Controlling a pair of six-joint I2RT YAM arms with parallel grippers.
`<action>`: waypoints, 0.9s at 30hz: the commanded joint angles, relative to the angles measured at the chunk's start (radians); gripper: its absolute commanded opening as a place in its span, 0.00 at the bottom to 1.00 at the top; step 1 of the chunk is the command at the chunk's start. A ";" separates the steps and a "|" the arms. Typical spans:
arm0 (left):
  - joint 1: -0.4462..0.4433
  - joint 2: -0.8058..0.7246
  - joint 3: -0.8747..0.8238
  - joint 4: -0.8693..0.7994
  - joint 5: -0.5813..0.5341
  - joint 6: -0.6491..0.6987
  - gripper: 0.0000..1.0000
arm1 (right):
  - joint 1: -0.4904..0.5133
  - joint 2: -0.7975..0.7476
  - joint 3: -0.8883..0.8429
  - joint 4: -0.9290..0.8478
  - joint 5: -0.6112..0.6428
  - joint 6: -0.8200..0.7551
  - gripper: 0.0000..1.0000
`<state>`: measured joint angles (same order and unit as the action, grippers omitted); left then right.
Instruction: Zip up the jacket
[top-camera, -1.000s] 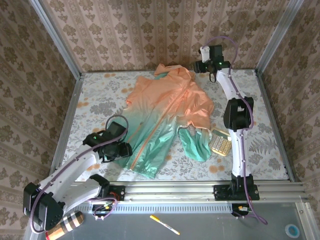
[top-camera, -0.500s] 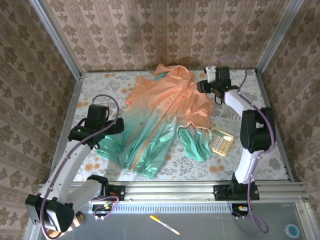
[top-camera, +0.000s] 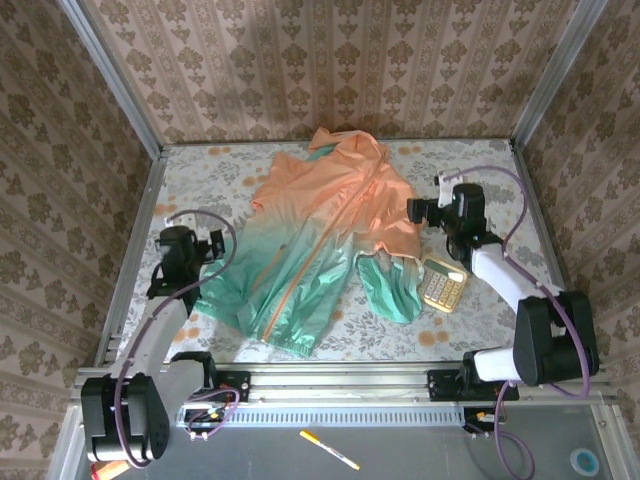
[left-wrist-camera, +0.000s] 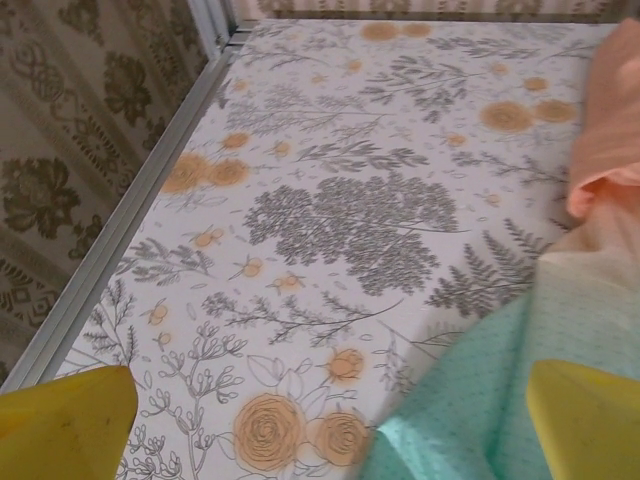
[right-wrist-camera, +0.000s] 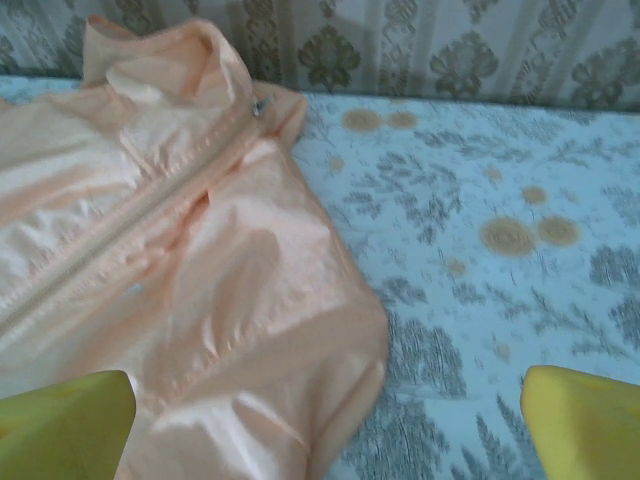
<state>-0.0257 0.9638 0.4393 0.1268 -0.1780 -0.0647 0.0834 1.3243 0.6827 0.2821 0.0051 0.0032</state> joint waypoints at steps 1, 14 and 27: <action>0.015 0.025 -0.032 0.223 0.040 0.047 1.00 | 0.007 -0.056 -0.137 0.250 0.087 -0.015 1.00; 0.023 0.217 -0.123 0.504 0.137 0.135 1.00 | -0.019 0.019 -0.325 0.524 0.191 0.017 1.00; 0.026 0.492 -0.101 0.798 0.195 0.113 1.00 | -0.026 0.214 -0.297 0.627 0.135 0.006 1.00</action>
<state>-0.0093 1.4147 0.3176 0.8299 -0.0185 0.0460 0.0631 1.5063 0.3470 0.8673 0.1497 0.0071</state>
